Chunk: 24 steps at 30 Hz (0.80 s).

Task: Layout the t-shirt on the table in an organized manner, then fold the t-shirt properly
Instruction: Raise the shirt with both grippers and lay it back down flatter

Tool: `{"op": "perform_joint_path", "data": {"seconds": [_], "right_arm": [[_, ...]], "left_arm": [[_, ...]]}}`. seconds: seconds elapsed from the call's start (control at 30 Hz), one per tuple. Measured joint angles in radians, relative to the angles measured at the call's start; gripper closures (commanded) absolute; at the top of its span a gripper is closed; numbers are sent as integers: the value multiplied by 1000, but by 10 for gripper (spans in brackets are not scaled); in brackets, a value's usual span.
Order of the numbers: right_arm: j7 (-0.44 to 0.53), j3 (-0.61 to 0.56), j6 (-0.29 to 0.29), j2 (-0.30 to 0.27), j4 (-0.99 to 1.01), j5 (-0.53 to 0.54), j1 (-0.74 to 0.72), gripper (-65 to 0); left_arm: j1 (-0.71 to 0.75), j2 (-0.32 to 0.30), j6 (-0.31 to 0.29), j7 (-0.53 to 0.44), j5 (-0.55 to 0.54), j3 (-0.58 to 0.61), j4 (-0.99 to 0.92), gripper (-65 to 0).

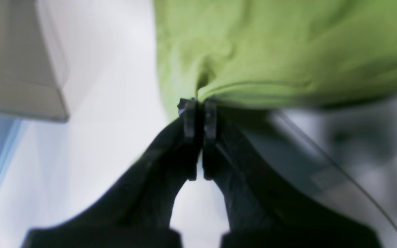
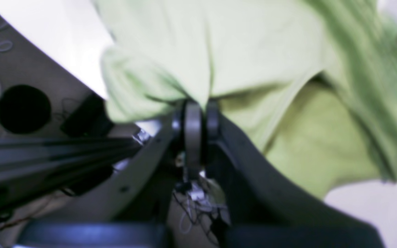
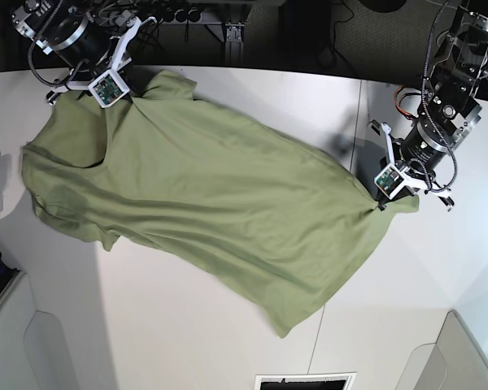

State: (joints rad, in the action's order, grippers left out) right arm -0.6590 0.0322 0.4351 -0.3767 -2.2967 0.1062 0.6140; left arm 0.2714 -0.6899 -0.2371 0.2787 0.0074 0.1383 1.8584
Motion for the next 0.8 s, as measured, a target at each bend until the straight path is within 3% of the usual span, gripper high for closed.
{"op": "perform_joint_path", "data": {"seconds": [0.1,0.2,0.37,0.5,0.67,0.8], "right_arm": [[0,0,2,0,-20,-26,6,0],[0,3,-13,0,-21,-43,6,0],[0,3,2,0,-35,21,5,0],[1,3,-6,0,-35,10,4,0],[11,52,-138,6,-36,-70,-51,0],[26,186,-217,40,-40,-90,-161,0]], "left_arm": [[25,0,-10,3,-48,-87,37,0],[30,0,-63,22,-92,-160,40,0],[30,0,-120,37,-158,-278,61,0],[42,3,-135,56,-238,-384,124,0],[-59,5,-143,-7,-366,-508,174,0],[-257,6,-232,-22,-404,-388,161,0]]}}
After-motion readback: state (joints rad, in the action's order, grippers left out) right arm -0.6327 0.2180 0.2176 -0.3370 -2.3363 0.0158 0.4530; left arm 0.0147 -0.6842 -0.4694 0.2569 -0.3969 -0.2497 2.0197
